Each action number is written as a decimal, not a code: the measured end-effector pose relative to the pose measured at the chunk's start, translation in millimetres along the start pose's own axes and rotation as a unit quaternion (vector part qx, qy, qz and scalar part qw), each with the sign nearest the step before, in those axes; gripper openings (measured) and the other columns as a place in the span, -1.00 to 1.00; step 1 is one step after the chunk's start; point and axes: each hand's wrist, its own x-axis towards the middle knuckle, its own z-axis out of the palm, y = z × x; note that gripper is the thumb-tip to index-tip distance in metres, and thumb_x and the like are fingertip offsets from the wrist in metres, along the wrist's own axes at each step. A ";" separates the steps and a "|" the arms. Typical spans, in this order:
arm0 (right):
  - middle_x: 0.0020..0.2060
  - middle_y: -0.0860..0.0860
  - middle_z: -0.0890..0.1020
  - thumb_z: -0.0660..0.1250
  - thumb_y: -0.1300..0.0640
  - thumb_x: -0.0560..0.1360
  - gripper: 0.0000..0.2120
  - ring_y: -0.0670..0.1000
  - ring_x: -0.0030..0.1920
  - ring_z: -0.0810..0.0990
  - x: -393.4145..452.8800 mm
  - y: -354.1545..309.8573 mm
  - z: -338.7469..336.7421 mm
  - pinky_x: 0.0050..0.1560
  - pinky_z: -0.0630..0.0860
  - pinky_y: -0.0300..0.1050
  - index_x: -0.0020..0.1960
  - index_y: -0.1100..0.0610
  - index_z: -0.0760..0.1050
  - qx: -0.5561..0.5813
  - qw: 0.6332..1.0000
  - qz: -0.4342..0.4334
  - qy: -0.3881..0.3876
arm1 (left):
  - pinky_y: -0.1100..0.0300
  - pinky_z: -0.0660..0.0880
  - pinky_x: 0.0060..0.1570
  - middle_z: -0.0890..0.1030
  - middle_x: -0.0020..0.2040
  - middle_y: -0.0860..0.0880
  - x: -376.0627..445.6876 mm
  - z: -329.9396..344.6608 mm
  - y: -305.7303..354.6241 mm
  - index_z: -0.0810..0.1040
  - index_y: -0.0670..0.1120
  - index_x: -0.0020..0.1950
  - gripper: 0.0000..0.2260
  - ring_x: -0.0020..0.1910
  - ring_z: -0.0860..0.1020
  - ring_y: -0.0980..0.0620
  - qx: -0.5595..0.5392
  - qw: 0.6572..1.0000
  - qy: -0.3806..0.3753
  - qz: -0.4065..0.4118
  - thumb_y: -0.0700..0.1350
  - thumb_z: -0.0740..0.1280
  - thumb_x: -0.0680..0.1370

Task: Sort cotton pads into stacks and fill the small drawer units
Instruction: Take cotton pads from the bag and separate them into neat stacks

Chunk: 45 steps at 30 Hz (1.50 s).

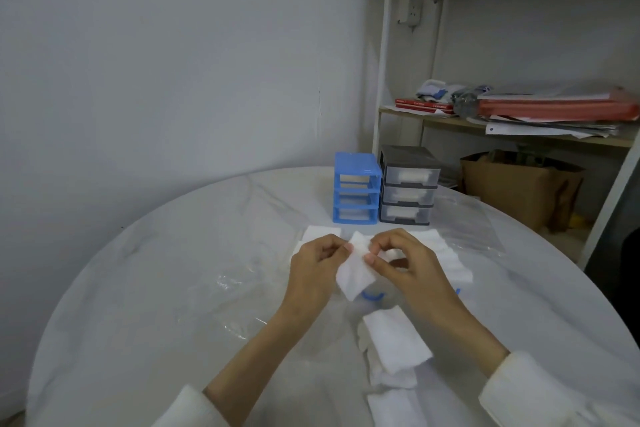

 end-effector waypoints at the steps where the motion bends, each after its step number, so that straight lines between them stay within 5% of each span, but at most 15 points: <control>1: -0.08 -0.05 0.55 0.37 0.22 0.47 -0.84 -0.22 -0.06 0.50 -0.1 -0.8 1.7 -0.12 0.44 -0.43 -0.24 0.03 0.47 0.007 1.000 -0.006 -0.005 | 0.13 0.50 -0.14 0.62 -0.23 0.00 0.2 -1.0 0.2 0.59 -0.07 -0.23 -0.83 -0.18 0.56 0.02 -0.010 1.000 0.011 -0.007 -0.19 0.30 0.55; 7: -0.03 -0.07 0.59 0.32 0.19 0.50 -0.88 -0.22 0.00 0.53 0.2 -1.5 2.1 -0.09 0.45 -0.42 -0.18 0.02 0.48 0.074 0.997 0.020 0.001 | 0.15 0.50 -0.20 0.59 -0.28 -0.02 3.3 -10.8 1.2 0.57 -0.07 -0.30 -0.77 -0.24 0.52 0.03 0.008 1.000 0.013 -0.008 -0.22 0.30 0.55; 11: -0.11 -0.14 0.59 0.31 0.19 0.51 -0.89 -0.42 -0.13 0.50 3.3 -4.1 3.1 -0.19 0.41 -0.53 -0.19 0.06 0.48 0.059 0.997 0.049 -0.018 | 0.08 0.55 -0.08 0.63 -0.22 -0.05 4.6 -12.8 0.8 0.61 -0.05 -0.26 -0.80 -0.18 0.56 0.01 0.009 1.000 -0.019 -0.001 -0.22 0.31 0.54; 16: -0.26 -0.12 0.57 0.36 0.20 0.48 -0.87 -0.35 -0.25 0.50 6.8 -6.7 6.8 -0.24 0.42 -0.49 -0.22 0.07 0.48 0.011 0.999 0.035 0.010 | -0.02 0.55 0.01 0.63 -0.14 -0.20 4.9 -13.6 4.5 0.62 -0.23 -0.15 -0.82 -0.10 0.58 -0.12 0.011 0.999 -0.050 0.013 -0.17 0.30 0.56; 23: -0.28 -0.02 0.60 0.44 0.27 0.41 -0.76 -0.10 -0.27 0.55 31.4 -21.6 -0.8 -0.26 0.47 -0.39 -0.08 0.03 0.44 0.025 1.000 0.009 -0.007 | 0.36 0.50 -0.19 0.67 -0.26 -0.09 24.6 -33.3 24.3 0.62 -0.08 -0.05 -0.88 -0.31 0.59 0.15 0.082 0.994 -0.057 0.048 -0.26 0.42 0.46; 27: -0.23 0.01 0.55 0.36 0.32 0.46 -0.73 -0.05 -0.24 0.54 55.7 -26.9 -4.5 -0.36 0.46 -0.38 -0.05 0.01 0.37 -0.001 1.000 0.010 -0.014 | 0.40 0.52 -0.16 0.66 -0.22 -0.07 41.0 -45.5 22.1 0.58 -0.16 0.00 -0.80 -0.26 0.62 0.09 0.058 0.997 -0.023 0.038 -0.37 0.22 0.52; 31: -0.14 0.05 0.55 0.31 0.38 0.48 -0.84 -0.05 -0.16 0.54 77.5 -19.8 -7.2 -0.36 0.52 -0.37 -0.16 0.14 0.49 0.027 0.996 0.069 0.048 | 0.53 0.40 -0.15 0.64 -0.02 -0.05 44.0 -51.9 -7.1 0.61 -0.11 0.03 -0.76 -0.06 0.57 0.07 0.224 0.971 -0.009 0.080 -0.35 0.21 0.54; 38: -0.07 0.15 0.60 0.34 0.40 0.45 -0.86 -0.04 -0.18 0.57 90.0 2.4 17.4 -0.27 0.56 -0.40 0.00 0.29 0.57 0.095 0.977 0.189 -0.013 | 0.25 0.38 0.19 0.56 0.25 0.00 40.6 -51.0 -29.3 0.58 -0.04 0.23 -0.75 0.20 0.51 0.02 0.355 0.929 -0.059 0.086 -0.14 0.26 0.58; 45: -0.08 0.20 0.61 0.34 0.39 0.45 -0.84 -0.06 -0.20 0.57 98.1 10.8 37.2 -0.24 0.56 -0.37 0.00 0.24 0.58 0.033 0.984 0.171 -0.043 | 0.08 0.40 0.20 0.57 0.24 -0.03 41.0 -51.6 -33.2 0.53 0.01 0.29 -0.72 0.20 0.50 -0.02 0.414 0.902 -0.087 0.091 -0.07 0.19 0.61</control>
